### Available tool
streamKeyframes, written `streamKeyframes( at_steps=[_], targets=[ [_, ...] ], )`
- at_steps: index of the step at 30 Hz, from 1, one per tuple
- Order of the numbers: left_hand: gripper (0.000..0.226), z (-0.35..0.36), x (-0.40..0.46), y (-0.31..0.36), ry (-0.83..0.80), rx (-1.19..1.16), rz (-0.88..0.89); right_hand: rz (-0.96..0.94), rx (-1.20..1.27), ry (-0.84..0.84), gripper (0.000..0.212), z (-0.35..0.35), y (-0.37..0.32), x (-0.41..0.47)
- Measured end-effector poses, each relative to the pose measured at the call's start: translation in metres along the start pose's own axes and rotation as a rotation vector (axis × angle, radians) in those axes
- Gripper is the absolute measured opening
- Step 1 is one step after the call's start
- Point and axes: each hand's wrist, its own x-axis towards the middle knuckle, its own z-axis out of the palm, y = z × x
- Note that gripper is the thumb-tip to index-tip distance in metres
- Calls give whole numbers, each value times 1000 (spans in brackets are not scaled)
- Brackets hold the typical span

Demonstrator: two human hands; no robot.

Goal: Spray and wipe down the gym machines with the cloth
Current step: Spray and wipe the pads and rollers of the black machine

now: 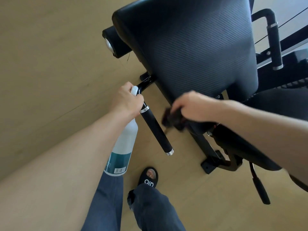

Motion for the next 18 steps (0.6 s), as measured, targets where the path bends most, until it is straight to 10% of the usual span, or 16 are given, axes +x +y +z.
streamKeyframes(
  at_steps=[4,7,11,18],
  targets=[
    [5,-3,-2,3,-28,-24,16,-436,-307,420,28,-23,-17,26],
    [6,-2,-2,5,-12,13,9,-581,-620,312,37,14,-6,55],
    [5,-2,-1,2,-21,11,29,-423,-1083,107,45,60,21,59],
    [5,-5,-3,2,-12,-5,42,-209,-1018,-22,24,116,39,24]
  ],
)
